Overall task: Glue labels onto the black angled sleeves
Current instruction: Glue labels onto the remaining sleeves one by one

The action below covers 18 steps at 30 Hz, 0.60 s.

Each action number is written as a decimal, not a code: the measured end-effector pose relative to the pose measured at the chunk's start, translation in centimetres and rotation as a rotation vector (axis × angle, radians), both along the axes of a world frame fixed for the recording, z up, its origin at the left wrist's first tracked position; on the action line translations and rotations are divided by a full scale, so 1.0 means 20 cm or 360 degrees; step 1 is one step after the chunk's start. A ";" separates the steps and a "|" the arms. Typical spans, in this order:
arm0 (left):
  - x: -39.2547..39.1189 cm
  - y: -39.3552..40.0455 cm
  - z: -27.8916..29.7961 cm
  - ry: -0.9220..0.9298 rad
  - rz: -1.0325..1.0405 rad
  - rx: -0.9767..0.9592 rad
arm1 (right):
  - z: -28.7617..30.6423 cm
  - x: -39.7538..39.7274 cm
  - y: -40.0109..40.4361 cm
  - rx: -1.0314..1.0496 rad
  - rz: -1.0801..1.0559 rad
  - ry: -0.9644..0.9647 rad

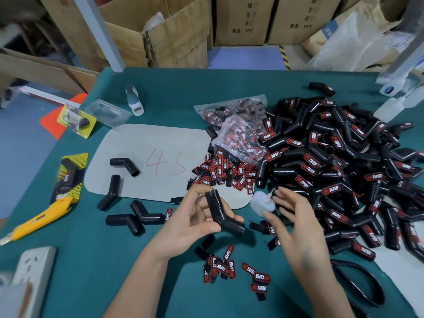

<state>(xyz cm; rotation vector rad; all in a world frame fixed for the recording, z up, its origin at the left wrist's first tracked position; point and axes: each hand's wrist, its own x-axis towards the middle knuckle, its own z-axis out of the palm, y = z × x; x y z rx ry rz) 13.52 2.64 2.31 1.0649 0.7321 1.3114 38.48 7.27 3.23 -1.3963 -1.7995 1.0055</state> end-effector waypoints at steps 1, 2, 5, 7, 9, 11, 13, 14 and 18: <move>0.00 0.00 0.00 -0.0025 -0.0031 -0.0001 | 0.00 0.04 -0.03 0.0113 -0.0023 -0.0044; -0.01 -0.01 0.00 -0.0055 -0.0076 -0.0004 | 0.00 0.09 -0.05 0.0280 -0.0061 -0.0151; -0.02 -0.03 -0.02 -0.0140 -0.0244 -0.0007 | -0.04 0.28 -0.17 0.0606 -0.0234 -0.0651; -0.02 -0.04 -0.03 -0.0207 -0.0346 -0.0001 | -0.06 0.39 -0.25 0.0668 -0.0259 -0.0921; -0.01 -0.03 -0.03 -0.0284 -0.0450 0.0015 | -0.06 0.47 -0.30 0.0741 -0.0147 -0.1117; -0.01 -0.04 -0.03 -0.0363 -0.0527 0.0035 | -0.08 0.51 -0.32 0.0784 -0.0040 -0.1243; -0.01 -0.04 -0.03 -0.0384 -0.0544 0.0047 | -0.11 0.51 -0.32 0.0831 -0.0052 -0.1328; -0.01 -0.04 -0.03 -0.0386 -0.0532 0.0052 | -0.13 0.52 -0.32 0.0863 -0.0073 -0.1354; -0.01 -0.02 -0.04 -0.0389 -0.0447 0.0017 | -0.10 0.56 -0.30 0.0851 -0.0133 -0.1307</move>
